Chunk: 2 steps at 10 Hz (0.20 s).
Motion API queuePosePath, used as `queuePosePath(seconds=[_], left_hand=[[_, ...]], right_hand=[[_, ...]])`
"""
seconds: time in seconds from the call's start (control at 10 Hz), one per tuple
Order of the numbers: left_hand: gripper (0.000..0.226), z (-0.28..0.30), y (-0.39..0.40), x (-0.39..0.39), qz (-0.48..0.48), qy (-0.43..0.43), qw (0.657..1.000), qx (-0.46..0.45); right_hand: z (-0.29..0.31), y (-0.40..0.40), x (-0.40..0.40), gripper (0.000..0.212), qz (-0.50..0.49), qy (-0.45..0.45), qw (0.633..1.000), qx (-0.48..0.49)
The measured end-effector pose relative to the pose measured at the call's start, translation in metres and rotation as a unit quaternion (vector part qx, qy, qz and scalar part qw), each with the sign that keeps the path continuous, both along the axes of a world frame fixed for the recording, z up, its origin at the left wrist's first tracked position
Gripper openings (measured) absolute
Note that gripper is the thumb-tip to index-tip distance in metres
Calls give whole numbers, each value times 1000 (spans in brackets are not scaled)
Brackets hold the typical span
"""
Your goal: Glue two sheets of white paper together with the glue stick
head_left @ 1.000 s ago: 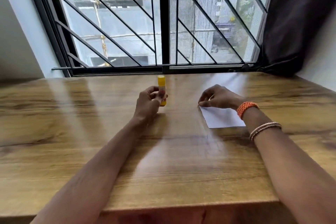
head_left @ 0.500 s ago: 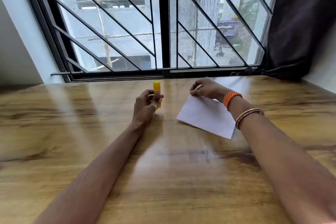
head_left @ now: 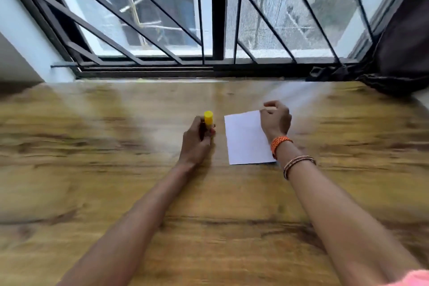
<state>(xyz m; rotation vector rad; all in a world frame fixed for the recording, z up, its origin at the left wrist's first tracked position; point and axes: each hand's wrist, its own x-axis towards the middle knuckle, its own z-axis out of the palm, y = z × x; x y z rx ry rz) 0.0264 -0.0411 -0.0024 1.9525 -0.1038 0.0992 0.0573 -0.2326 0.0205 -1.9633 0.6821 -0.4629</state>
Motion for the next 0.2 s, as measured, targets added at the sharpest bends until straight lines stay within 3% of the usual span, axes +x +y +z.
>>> queuePosePath(seconds=[0.1,0.2], left_hand=[[14,0,1,-5,-4,31,1000,-4],[34,3,8,-9,-10,53,998,-19]], right_hand=[[0,5,-8,18,24,5,999,-26],[-3,5,-11,22,46,7,995,-83]])
